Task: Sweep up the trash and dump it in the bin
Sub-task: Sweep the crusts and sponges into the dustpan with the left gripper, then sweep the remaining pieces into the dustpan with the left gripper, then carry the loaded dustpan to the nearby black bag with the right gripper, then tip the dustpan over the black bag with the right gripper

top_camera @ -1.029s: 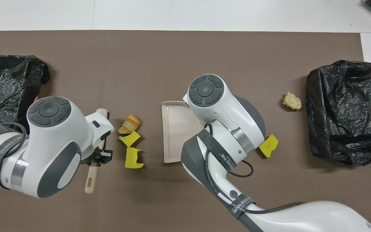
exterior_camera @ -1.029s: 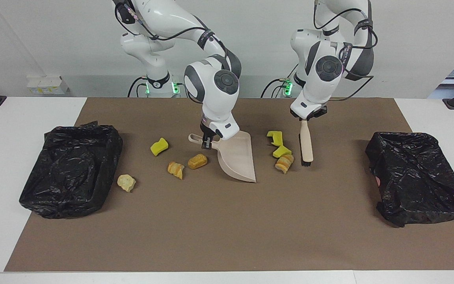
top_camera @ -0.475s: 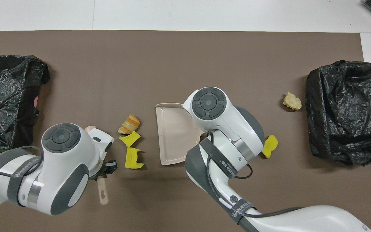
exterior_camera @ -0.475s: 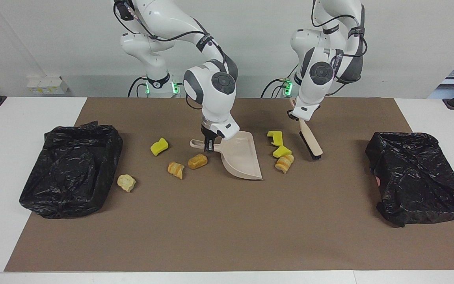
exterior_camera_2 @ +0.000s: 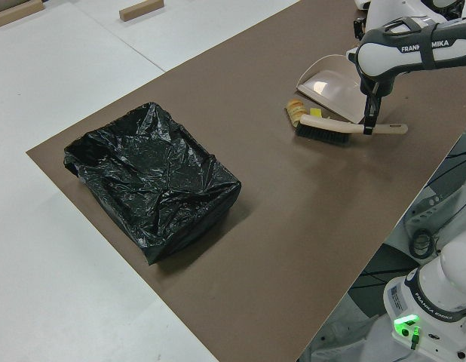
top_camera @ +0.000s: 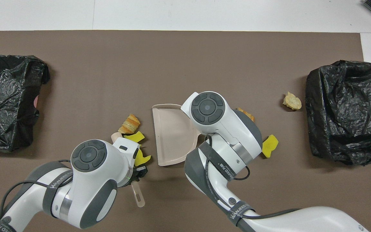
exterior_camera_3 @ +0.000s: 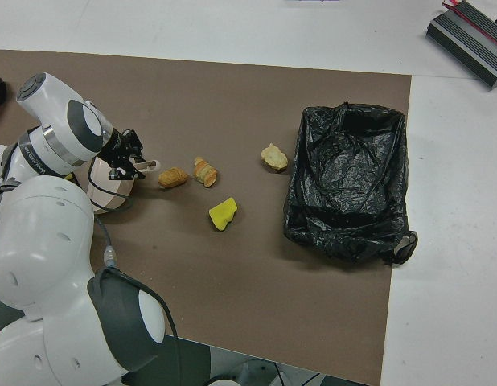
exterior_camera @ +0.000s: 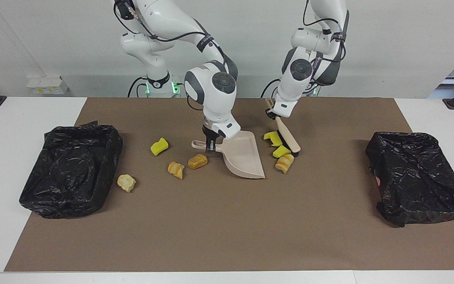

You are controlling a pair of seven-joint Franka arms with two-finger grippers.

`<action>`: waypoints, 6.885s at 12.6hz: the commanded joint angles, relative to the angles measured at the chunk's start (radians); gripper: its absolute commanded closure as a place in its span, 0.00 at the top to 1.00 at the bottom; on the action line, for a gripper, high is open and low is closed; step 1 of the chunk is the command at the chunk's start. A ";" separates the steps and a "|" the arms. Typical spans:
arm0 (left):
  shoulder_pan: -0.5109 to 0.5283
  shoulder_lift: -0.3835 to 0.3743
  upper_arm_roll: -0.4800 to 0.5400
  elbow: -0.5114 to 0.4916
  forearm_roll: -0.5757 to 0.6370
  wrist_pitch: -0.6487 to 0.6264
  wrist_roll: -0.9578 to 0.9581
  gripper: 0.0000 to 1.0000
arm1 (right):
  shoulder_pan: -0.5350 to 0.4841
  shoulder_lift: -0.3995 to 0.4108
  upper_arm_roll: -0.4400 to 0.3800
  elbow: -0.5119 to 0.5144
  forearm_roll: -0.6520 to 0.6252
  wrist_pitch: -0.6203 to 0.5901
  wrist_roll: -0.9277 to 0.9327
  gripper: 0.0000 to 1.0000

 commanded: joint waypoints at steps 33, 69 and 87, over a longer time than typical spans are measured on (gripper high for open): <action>0.225 0.226 -0.041 0.265 0.095 -0.082 0.789 0.00 | 0.003 -0.005 0.008 -0.025 -0.012 -0.059 0.176 0.00; -0.269 -0.068 -0.172 -0.055 -0.083 0.010 -0.066 0.00 | -0.572 -0.075 0.004 0.225 0.074 -0.348 -0.759 0.00; -0.213 0.109 -0.167 0.077 -0.217 -0.123 0.045 0.00 | -0.814 -0.094 -0.013 0.270 -0.639 -0.139 -0.631 0.00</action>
